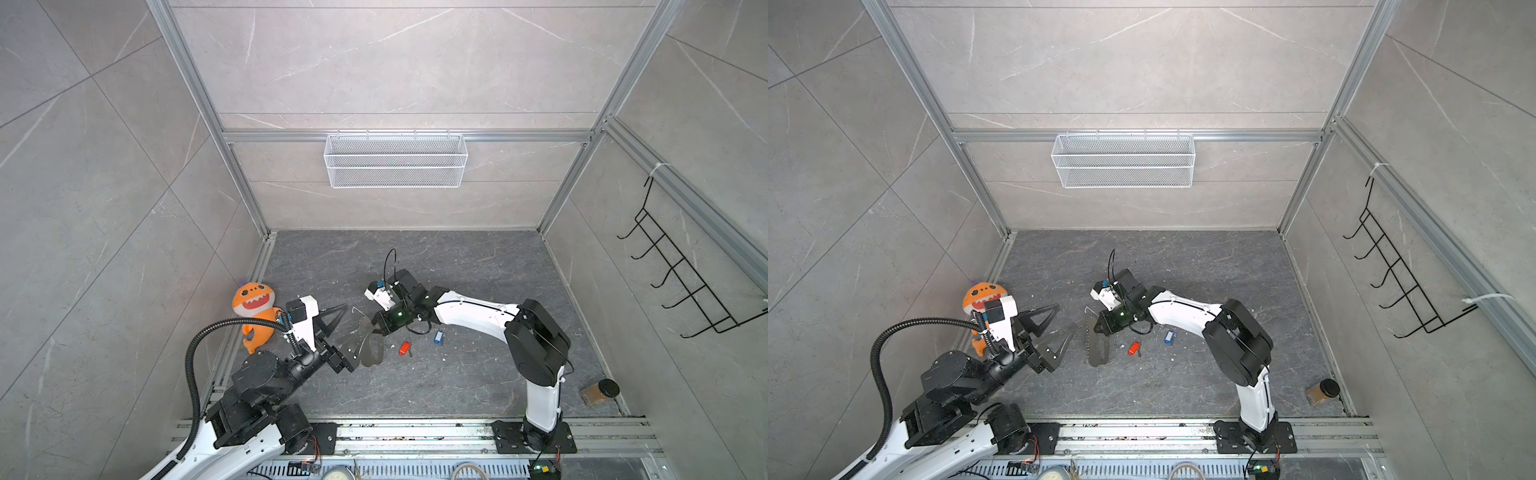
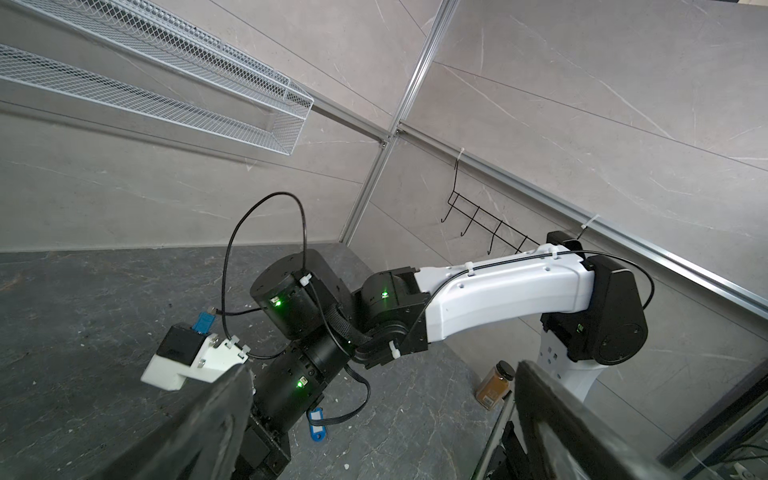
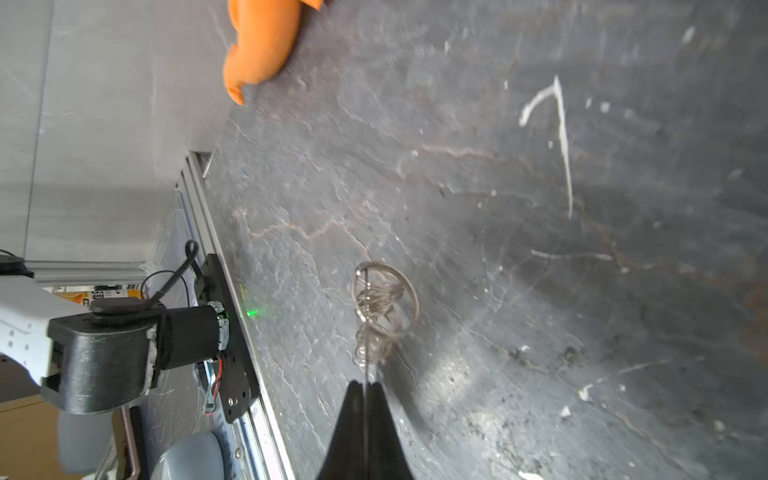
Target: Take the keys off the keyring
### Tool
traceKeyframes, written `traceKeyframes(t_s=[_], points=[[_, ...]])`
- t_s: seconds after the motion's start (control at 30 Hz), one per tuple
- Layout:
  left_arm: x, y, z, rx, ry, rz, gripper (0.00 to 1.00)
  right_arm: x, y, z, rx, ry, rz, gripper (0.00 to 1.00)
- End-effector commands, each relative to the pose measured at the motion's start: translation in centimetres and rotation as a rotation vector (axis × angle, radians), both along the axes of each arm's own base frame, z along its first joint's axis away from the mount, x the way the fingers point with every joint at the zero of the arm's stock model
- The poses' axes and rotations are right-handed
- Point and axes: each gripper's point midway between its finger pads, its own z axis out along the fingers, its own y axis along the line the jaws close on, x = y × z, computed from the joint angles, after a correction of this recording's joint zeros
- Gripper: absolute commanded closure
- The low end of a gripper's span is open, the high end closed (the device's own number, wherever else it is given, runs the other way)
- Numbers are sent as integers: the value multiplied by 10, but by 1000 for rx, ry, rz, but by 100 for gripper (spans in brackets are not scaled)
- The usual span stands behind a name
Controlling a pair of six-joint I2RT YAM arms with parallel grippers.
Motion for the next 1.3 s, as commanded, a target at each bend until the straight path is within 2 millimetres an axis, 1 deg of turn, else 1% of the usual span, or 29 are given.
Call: traceKeyframes(t_s=[0.0,0.23,0.4,0.43,0.53,0.63,0.7,0.73,0.8,0.83,0.87,0.97,1.1,1.2,1.27], points=[[-4,0,9,-40,-29,-17,0,6,2,-8,-30,23,-15,100],[-5,-2,6,-35,-28,-31,0,22,-12,-42,-185,7,-88,89],[-5,-1,3,-35,-24,-26,0,34,-22,-55,-267,-35,-138,80],[-5,-1,3,-36,-24,-25,0,36,-24,-57,-278,-43,-145,78],[-5,-1,2,-33,-21,-24,0,43,-27,-58,-297,-74,-175,65],[-4,-1,1,-28,-20,-22,0,51,-31,-54,-310,-115,-206,57],[-3,-2,-1,-22,-14,-20,0,54,-32,-48,-303,-145,-223,50],[-2,-3,-1,-19,-12,-20,0,57,-32,-44,-293,-159,-228,47],[-1,-5,-3,-9,-5,-19,0,60,-34,-34,-274,-191,-244,28],[0,-5,-4,-4,0,-16,0,60,-34,-26,-258,-210,-249,23],[1,-5,-5,1,3,-14,0,61,-35,-18,-243,-230,-255,21],[3,-6,-8,21,12,-5,0,62,-44,19,-178,-319,-296,20],[12,-7,-16,65,26,35,0,52,-64,74,-75,-432,-337,20],[28,-3,-26,107,54,126,0,39,-85,102,-12,-500,-371,21],[43,1,-34,158,68,213,0,26,-98,116,41,-533,-381,21]])
